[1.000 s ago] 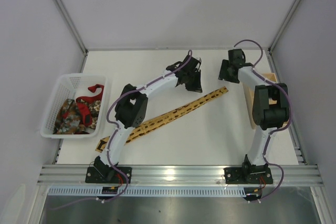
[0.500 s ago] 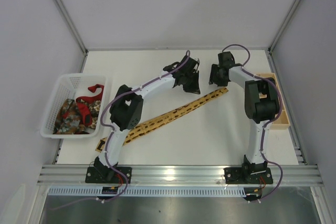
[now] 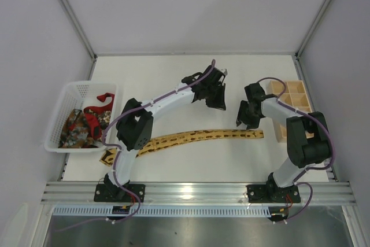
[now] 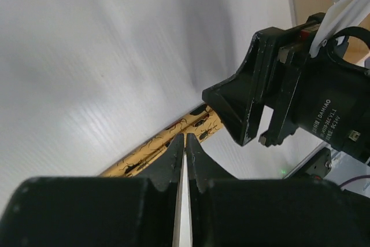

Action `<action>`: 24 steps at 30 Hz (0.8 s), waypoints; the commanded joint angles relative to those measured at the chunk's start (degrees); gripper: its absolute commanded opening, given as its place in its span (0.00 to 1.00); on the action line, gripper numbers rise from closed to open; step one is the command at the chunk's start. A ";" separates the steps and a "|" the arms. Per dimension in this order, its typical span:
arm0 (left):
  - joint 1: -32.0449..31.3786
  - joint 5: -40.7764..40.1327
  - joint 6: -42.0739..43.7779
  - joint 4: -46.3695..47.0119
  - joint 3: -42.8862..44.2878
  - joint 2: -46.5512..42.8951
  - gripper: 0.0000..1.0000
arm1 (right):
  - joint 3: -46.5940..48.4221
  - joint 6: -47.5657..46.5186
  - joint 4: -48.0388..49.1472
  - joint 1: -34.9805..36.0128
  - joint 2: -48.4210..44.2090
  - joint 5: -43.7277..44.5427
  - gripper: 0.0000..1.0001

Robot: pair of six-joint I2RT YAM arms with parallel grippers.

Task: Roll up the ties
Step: Roll the tie

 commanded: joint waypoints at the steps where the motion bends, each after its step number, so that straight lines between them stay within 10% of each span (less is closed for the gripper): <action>1: -2.47 2.96 0.91 1.06 -1.71 -2.51 0.08 | 0.89 2.80 -6.32 0.15 -5.34 4.30 0.54; 8: -5.81 11.13 -1.28 6.85 -3.03 0.13 0.02 | 0.64 6.84 -11.18 -8.19 -17.28 10.65 0.56; 24: -10.12 16.95 -10.69 16.71 2.15 11.03 0.00 | -15.97 -1.24 -1.42 -25.52 -26.27 -12.91 0.55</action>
